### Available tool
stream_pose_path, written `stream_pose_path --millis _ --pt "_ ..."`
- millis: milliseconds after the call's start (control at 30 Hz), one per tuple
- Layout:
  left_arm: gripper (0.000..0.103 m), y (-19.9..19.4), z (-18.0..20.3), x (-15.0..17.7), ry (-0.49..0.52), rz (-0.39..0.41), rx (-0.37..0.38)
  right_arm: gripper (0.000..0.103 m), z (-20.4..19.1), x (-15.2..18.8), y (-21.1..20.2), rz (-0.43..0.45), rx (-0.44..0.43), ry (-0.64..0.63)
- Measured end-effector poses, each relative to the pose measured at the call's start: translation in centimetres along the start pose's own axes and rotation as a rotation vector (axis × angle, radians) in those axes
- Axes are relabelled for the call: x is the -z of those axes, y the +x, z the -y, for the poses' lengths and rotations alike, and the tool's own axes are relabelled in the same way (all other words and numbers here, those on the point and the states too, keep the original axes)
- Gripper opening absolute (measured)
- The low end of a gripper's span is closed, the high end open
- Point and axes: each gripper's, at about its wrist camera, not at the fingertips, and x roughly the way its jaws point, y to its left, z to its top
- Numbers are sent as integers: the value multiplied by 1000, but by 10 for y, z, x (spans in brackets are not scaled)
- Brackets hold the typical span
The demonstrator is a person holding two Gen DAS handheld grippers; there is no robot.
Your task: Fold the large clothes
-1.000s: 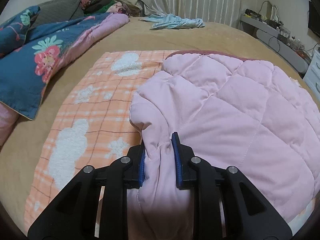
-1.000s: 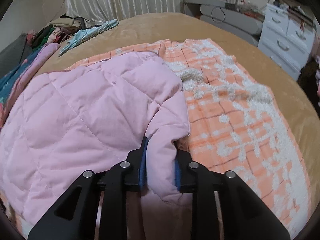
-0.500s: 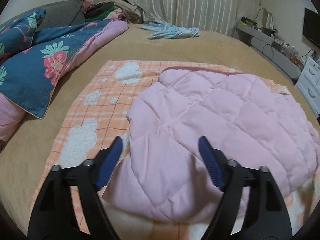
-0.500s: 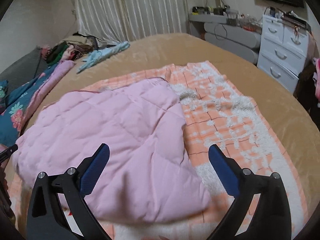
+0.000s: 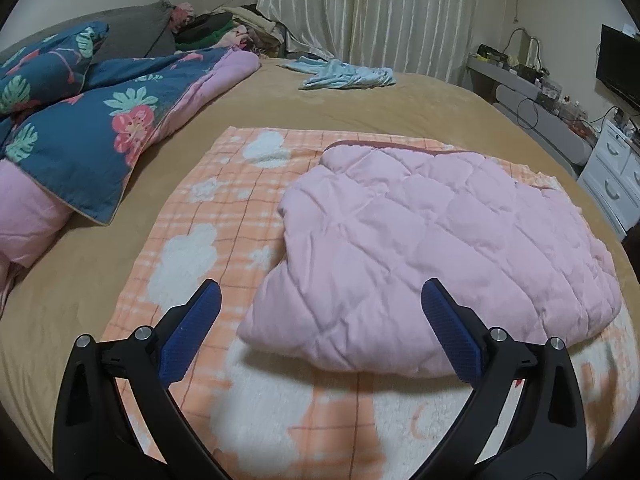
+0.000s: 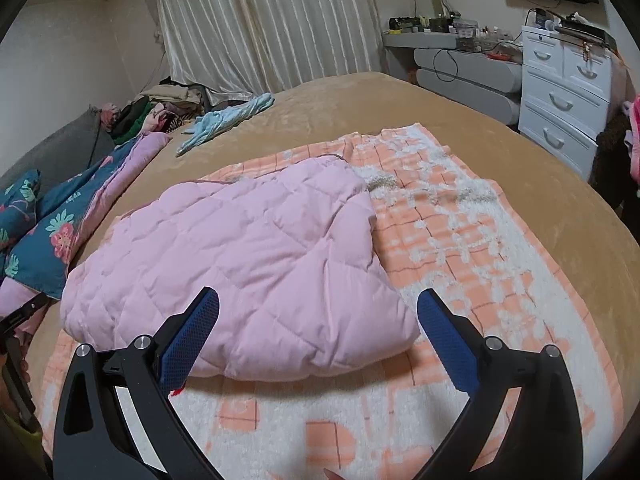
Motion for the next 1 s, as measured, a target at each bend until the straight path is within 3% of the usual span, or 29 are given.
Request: stream_pose_path --millis 200,300,633,1000 --pt "94 2 -5 16 -29 -34 -2 99 3 13 0 -19 10 40" --pt "94 14 -8 28 -87 -90 34 99 8 22 9 -42 24 98" --pt "94 68 -29 48 -502 -237 301 99 22 46 57 -156 3 295" --pt "95 108 -26 49 -626 -233 296 99 33 44 93 -166 -92 499"
